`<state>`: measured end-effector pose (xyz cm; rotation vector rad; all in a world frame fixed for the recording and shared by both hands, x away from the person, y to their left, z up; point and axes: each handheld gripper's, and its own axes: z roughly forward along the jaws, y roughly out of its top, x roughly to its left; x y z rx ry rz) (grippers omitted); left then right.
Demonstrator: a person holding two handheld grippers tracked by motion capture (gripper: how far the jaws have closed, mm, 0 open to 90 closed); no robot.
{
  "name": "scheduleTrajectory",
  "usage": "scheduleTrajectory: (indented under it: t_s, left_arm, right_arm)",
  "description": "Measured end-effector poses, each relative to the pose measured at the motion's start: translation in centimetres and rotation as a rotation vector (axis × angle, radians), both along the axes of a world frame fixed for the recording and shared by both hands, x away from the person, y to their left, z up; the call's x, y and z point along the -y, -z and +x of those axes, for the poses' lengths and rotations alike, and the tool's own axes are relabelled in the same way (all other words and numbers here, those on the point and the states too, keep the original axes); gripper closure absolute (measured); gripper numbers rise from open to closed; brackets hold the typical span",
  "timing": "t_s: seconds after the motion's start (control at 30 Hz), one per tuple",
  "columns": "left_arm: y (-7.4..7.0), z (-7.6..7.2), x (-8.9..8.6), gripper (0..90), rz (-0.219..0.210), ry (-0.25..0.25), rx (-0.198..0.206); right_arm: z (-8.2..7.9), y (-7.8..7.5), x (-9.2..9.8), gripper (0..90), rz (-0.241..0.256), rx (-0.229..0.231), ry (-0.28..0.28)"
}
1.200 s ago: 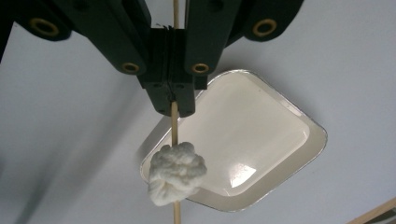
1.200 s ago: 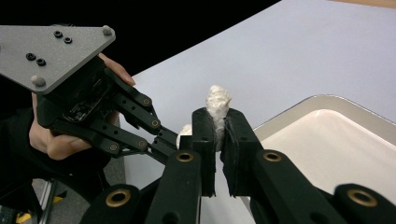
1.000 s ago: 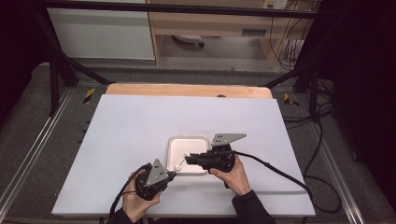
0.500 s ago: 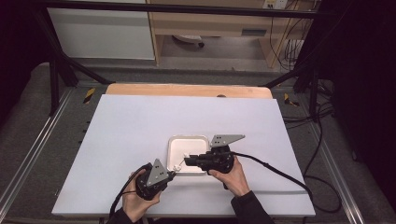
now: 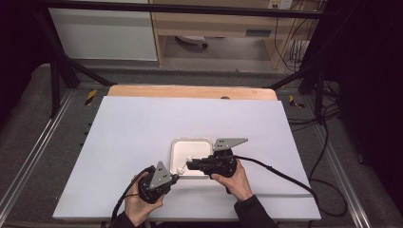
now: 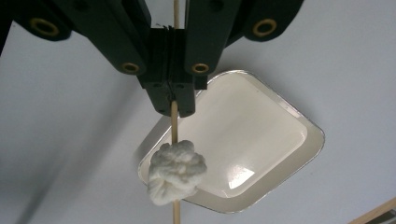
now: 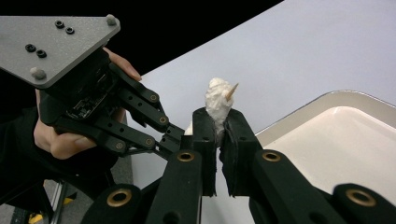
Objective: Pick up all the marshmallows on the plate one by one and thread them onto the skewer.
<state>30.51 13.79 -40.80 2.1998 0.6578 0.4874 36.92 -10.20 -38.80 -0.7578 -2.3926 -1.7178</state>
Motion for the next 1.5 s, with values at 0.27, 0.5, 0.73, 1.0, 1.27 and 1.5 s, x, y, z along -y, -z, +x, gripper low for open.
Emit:
scheduleTrajectory:
  t_s: [0.27, 0.5, 0.73, 1.0, 1.27, 1.5]
  left_arm:
    - [0.02, 0.07, -0.03, 89.0, 0.001, -0.002, 0.0]
    - [-0.05, 0.02, 0.0, 89.0, 0.005, -0.001, 0.002]
    - [-0.03, 0.07, -0.08, 89.0, 0.006, -0.005, 0.0]
    - [-0.03, 0.05, 0.03, 89.0, -0.003, 0.003, 0.003]
    - [-0.14, 0.06, -0.34, 89.0, -0.058, 0.02, 0.009]
    - [0.18, 0.17, -0.37, 89.0, -0.059, 0.02, 0.003]
  right_arm:
    - [-0.03, 0.22, -0.18, 85.1, 0.005, -0.008, 0.0]
    - [-0.07, 0.35, -0.22, 85.1, 0.002, -0.01, -0.004]
    - [-0.05, 0.62, -0.37, 85.2, 0.003, -0.017, -0.003]
    - [-0.14, 0.59, -0.39, 85.3, 0.01, -0.019, -0.005]
    - [-0.42, -0.09, 0.03, 78.3, 0.022, 0.016, 0.015]
    - [-0.49, -0.24, 0.08, 51.0, 0.028, 0.031, 0.052]
